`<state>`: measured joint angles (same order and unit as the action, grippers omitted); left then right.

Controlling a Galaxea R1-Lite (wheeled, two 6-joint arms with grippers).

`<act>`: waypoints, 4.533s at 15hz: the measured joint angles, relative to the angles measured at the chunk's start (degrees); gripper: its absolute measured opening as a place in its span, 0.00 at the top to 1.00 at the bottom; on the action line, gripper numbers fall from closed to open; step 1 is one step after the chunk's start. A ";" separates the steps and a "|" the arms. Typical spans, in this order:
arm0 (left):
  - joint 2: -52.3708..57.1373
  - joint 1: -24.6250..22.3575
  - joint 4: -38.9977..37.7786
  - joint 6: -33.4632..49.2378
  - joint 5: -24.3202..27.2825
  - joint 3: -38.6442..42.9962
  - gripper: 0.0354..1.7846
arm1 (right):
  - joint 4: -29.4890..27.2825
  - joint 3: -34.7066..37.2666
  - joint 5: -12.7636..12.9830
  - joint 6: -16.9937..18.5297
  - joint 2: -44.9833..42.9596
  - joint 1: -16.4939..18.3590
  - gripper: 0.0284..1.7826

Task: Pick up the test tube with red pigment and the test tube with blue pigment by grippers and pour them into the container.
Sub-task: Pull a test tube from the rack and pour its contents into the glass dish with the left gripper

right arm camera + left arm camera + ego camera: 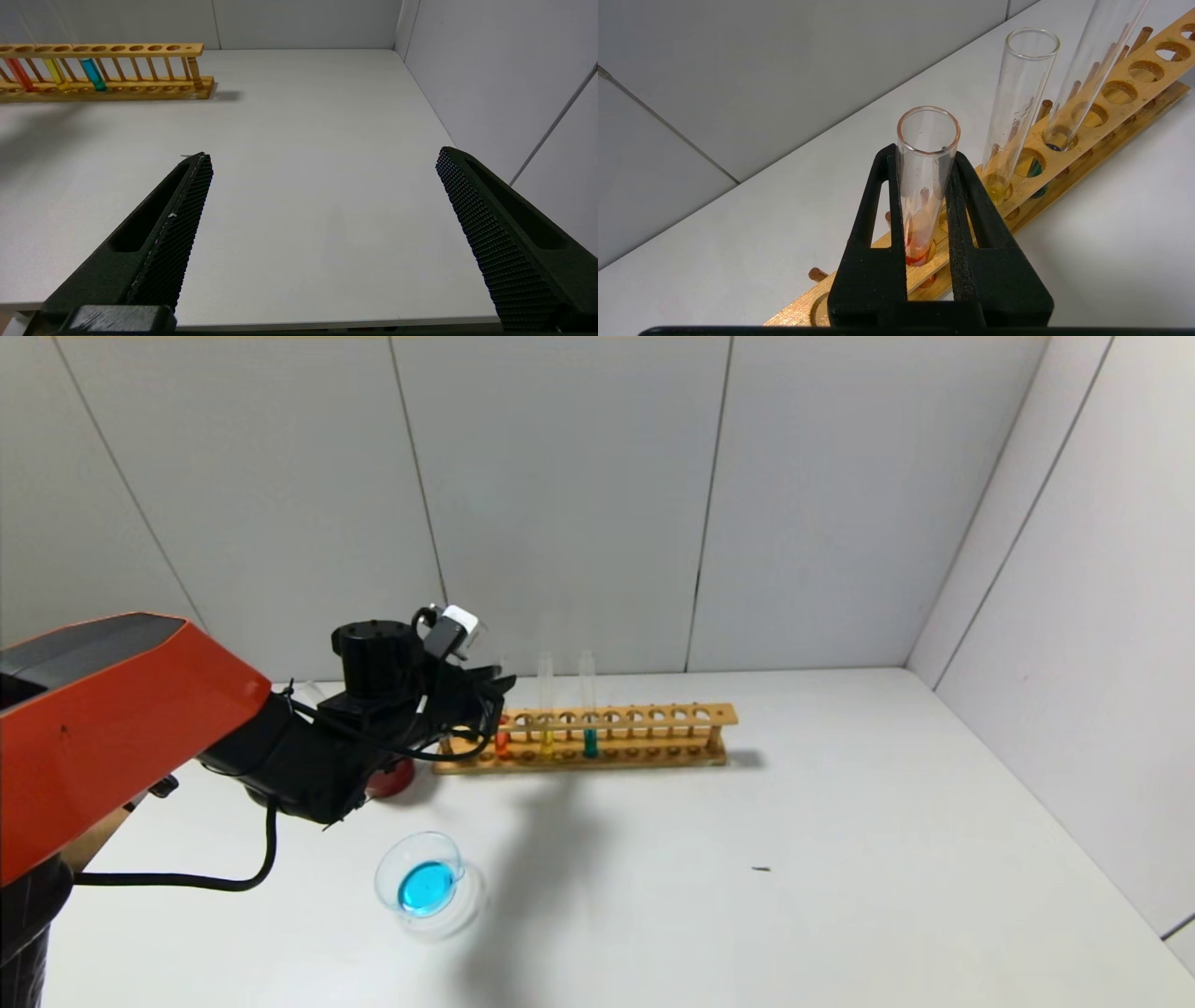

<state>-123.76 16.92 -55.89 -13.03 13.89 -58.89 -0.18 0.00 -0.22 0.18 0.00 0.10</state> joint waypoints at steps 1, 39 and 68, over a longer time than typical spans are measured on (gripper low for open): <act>0.16 0.24 -0.05 -0.06 -0.02 0.00 0.85 | 0.00 0.00 -0.02 0.00 0.00 0.00 0.02; 39.41 2.58 23.32 -50.16 7.69 27.67 0.85 | 0.00 0.00 -0.02 0.00 0.00 0.00 0.02; 29.85 -11.58 15.82 -80.59 21.59 34.80 0.85 | 0.00 0.00 -0.02 0.00 0.00 0.00 0.02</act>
<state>-93.90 5.34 -40.07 -93.62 35.47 -24.09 -0.18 0.00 -0.24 0.18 0.00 0.10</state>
